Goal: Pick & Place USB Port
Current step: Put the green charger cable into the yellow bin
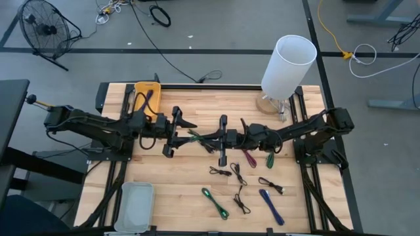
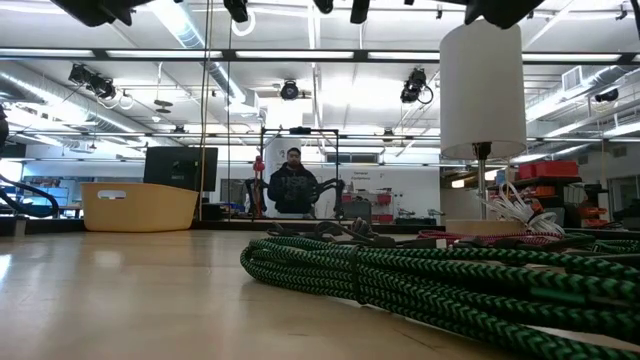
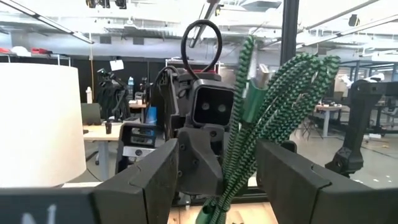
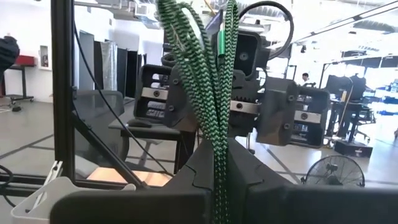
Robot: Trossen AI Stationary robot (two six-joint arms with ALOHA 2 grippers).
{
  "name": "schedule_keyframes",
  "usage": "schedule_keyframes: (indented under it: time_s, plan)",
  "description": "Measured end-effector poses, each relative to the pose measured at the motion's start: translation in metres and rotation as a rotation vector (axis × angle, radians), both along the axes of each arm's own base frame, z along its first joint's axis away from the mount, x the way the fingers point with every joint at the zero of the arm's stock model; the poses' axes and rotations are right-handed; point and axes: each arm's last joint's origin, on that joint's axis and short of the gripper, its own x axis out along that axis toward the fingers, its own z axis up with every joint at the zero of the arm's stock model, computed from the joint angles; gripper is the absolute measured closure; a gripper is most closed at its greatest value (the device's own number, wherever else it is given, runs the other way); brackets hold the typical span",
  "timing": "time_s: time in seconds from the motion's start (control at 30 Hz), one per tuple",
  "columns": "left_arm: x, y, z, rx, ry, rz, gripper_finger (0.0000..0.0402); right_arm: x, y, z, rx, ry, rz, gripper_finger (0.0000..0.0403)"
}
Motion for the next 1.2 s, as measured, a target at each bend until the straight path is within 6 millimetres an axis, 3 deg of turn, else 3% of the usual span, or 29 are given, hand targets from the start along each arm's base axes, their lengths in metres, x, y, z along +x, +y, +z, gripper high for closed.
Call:
schedule_keyframes:
  time_s: [0.37, 1.0, 1.1, 1.2]
  plan:
    - [0.001, -0.001, -0.002, 0.008, 0.020, -0.012, 0.0181, -0.006, -0.010, 0.013, 0.008, -0.045, -0.018, 0.0392]
    - [0.000, 0.003, 0.002, 0.012, -0.023, 0.103, 0.0183, -0.004, -0.007, 0.006, 0.030, 0.027, 0.006, 0.0392]
    - [0.000, 0.003, 0.002, 0.026, -0.024, 0.117, 0.0202, -0.004, -0.007, 0.006, 0.030, 0.027, 0.006, 0.0392]
    - [-0.001, 0.003, 0.003, 0.035, -0.038, 0.108, 0.0254, -0.004, -0.007, 0.006, 0.038, 0.029, 0.006, 0.0391]
